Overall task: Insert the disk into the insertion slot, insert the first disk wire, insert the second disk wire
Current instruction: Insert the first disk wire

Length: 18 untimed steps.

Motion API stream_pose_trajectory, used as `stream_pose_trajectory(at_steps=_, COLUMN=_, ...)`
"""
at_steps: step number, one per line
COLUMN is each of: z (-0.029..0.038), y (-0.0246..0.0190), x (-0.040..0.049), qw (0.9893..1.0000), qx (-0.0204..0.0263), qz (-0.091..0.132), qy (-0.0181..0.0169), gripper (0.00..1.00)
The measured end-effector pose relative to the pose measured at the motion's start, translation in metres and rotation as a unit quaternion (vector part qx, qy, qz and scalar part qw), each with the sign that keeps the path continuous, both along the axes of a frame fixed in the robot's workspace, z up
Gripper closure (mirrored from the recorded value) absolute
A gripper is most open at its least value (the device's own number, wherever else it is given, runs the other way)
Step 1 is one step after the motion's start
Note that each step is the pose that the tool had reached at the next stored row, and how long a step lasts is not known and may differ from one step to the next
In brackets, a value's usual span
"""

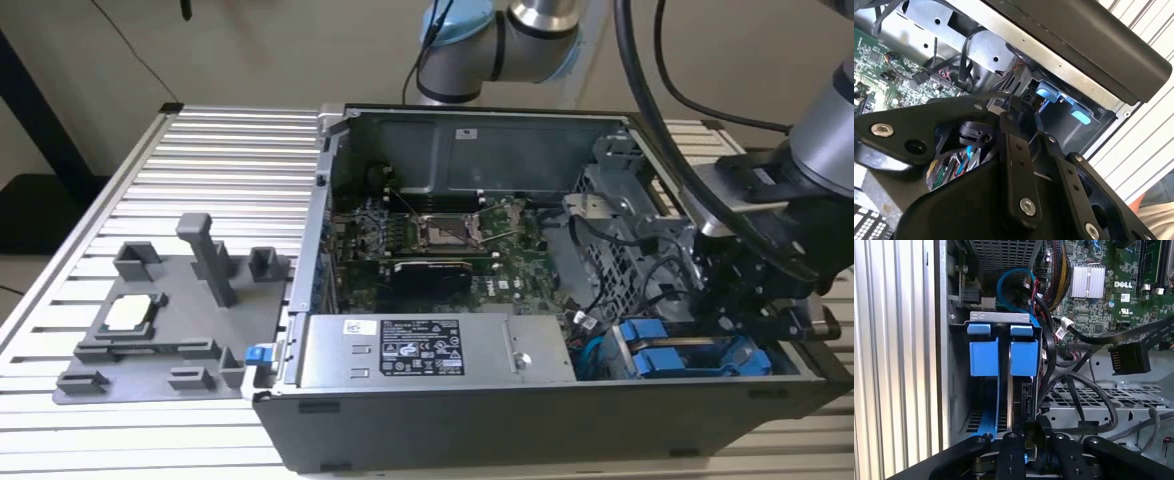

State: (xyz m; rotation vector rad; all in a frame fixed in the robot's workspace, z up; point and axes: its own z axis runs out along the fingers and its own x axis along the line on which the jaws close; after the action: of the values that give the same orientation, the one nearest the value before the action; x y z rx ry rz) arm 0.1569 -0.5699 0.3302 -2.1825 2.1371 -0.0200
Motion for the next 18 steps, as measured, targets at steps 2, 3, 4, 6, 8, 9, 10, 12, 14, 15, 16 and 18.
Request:
stream_pose_trajectory(at_steps=2, z=0.002, y=0.0, x=0.0, qw=1.0, qx=-0.0008, qz=0.0, qy=0.0, gripper=0.73)
stream_pose_trajectory(at_steps=3, z=0.0047, y=0.0, x=0.0, qw=1.0, qx=-0.0006, qz=0.0, qy=0.0001, gripper=0.73)
stream_pose_trajectory(at_steps=4, z=0.0083, y=0.0, x=0.0, qw=1.0, qx=-0.0005, qz=0.0, qy=0.0001, gripper=0.73)
stream_pose_trajectory(at_steps=6, z=0.0154, y=0.0, x=0.0, qw=1.0, qx=-0.0006, qz=0.0, qy=0.0001, gripper=0.73)
stream_pose_trajectory(at_steps=8, z=0.0232, y=0.0, x=0.0, qw=1.0, qx=-0.0008, qz=0.0, qy=0.0001, gripper=0.73)
stream_pose_trajectory(at_steps=9, z=0.0271, y=0.0, x=0.0, qw=1.0, qx=-0.0006, qz=0.0, qy=0.0001, gripper=0.73)
stream_pose_trajectory(at_steps=10, z=0.0316, y=0.0, x=0.0, qw=1.0, qx=-0.0007, qz=0.0, qy=0.0001, gripper=0.73)
stream_pose_trajectory(at_steps=12, z=0.0401, y=0.0001, x=0.0, qw=1.0, qx=-0.0009, qz=0.0, qy=0.0001, gripper=0.73)
stream_pose_trajectory(at_steps=14, z=0.0486, y=0.0004, x=0.0, qw=1.0, qx=-0.0014, qz=0.0, qy=0.0001, gripper=0.73)
stream_pose_trajectory(at_steps=15, z=0.0526, y=0.0005, x=0.0, qw=1.0, qx=-0.0014, qz=0.0, qy=0.0001, gripper=0.73)
stream_pose_trajectory(at_steps=16, z=0.0572, y=0.0006, x=0.0, qw=1.0, qx=-0.0016, qz=0.0, qy=0.0001, gripper=0.73)
stream_pose_trajectory(at_steps=18, z=0.0656, y=0.0008, x=0.0, qw=1.0, qx=-0.0016, qz=0.0, qy=0.0001, gripper=0.73)
